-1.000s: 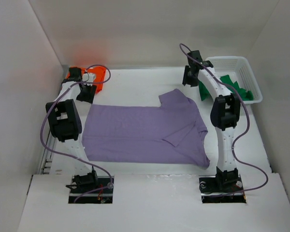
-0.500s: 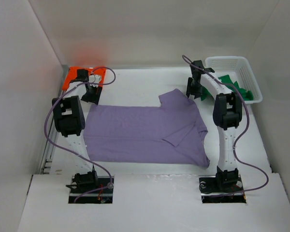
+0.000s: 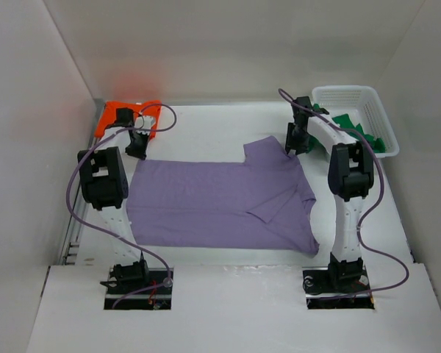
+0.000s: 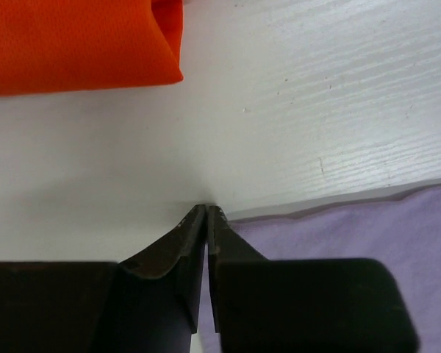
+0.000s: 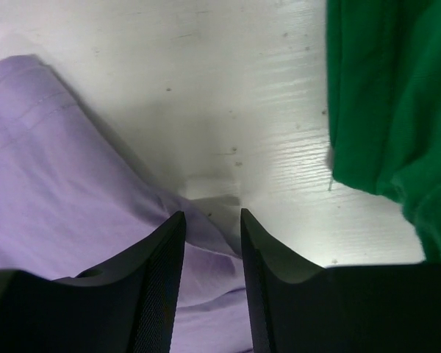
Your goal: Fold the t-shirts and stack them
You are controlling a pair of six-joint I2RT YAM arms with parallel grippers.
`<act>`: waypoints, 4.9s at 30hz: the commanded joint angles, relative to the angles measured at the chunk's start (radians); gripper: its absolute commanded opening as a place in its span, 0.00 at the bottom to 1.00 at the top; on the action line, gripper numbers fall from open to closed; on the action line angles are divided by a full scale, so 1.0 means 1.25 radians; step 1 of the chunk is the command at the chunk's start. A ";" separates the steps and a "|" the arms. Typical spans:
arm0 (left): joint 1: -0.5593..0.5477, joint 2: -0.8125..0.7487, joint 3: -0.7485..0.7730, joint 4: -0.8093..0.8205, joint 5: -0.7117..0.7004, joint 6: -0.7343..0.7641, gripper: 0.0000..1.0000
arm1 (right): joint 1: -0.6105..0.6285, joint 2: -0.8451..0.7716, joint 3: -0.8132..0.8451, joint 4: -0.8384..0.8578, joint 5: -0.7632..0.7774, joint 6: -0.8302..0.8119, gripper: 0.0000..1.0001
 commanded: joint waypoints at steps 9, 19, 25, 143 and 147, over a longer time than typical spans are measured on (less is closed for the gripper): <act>-0.006 -0.118 -0.101 0.058 -0.017 0.033 0.00 | 0.006 -0.031 0.010 0.085 -0.031 -0.009 0.43; -0.012 -0.194 -0.147 0.047 -0.043 0.065 0.00 | 0.002 -0.019 0.042 -0.041 -0.038 -0.014 0.20; -0.012 -0.194 -0.158 0.058 -0.047 0.067 0.00 | -0.001 -0.037 0.025 -0.040 -0.034 -0.021 0.00; 0.016 -0.485 -0.460 0.102 -0.069 0.354 0.05 | 0.266 -0.688 -0.741 0.153 0.070 0.207 0.00; -0.002 -0.481 -0.439 0.151 -0.075 0.364 0.05 | 0.250 -0.723 -0.742 0.134 0.083 0.200 0.00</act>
